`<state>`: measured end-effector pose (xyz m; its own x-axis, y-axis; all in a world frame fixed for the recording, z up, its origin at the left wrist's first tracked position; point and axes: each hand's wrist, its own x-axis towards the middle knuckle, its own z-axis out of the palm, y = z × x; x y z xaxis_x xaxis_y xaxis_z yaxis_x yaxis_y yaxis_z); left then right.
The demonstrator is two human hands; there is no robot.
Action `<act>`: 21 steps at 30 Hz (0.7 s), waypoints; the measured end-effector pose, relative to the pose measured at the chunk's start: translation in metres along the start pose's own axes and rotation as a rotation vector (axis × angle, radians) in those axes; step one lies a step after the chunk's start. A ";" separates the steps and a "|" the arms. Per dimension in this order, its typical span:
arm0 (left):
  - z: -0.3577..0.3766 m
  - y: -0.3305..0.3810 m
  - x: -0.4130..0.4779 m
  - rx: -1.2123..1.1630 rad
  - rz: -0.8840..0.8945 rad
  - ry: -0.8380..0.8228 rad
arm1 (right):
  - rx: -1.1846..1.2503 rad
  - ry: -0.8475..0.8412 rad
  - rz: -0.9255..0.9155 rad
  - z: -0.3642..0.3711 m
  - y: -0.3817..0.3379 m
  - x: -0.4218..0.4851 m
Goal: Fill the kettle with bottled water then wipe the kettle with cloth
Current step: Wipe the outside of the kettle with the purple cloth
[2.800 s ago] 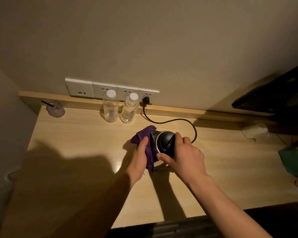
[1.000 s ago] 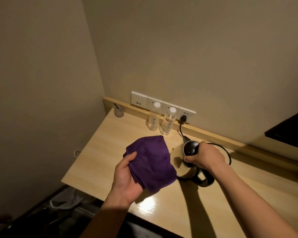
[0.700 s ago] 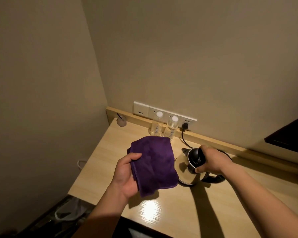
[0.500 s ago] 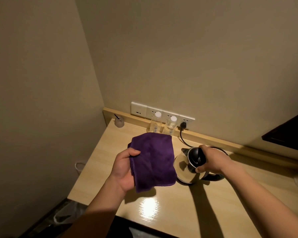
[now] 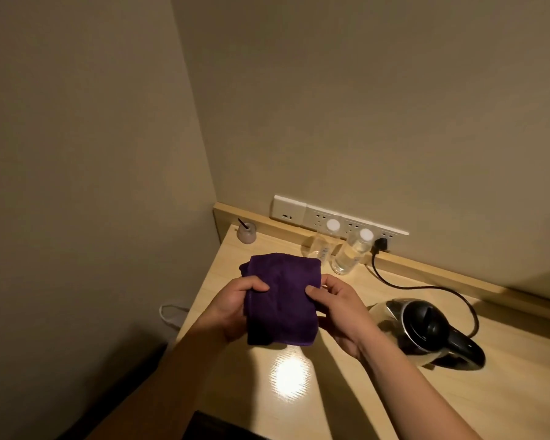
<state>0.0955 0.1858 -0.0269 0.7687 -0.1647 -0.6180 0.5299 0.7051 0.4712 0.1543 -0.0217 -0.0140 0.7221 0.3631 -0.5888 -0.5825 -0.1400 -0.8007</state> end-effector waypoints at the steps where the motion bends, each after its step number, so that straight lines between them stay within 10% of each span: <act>1: -0.010 0.008 0.006 0.087 0.001 0.061 | -0.006 0.019 0.004 0.008 0.003 0.011; 21: -0.149 0.034 0.128 0.999 0.305 0.507 | -0.657 0.323 -0.027 0.071 0.081 0.173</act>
<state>0.1583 0.2916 -0.1832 0.8013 0.3728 -0.4678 0.5678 -0.2279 0.7910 0.2060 0.0952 -0.1730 0.8661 0.0986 -0.4900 -0.2923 -0.6954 -0.6565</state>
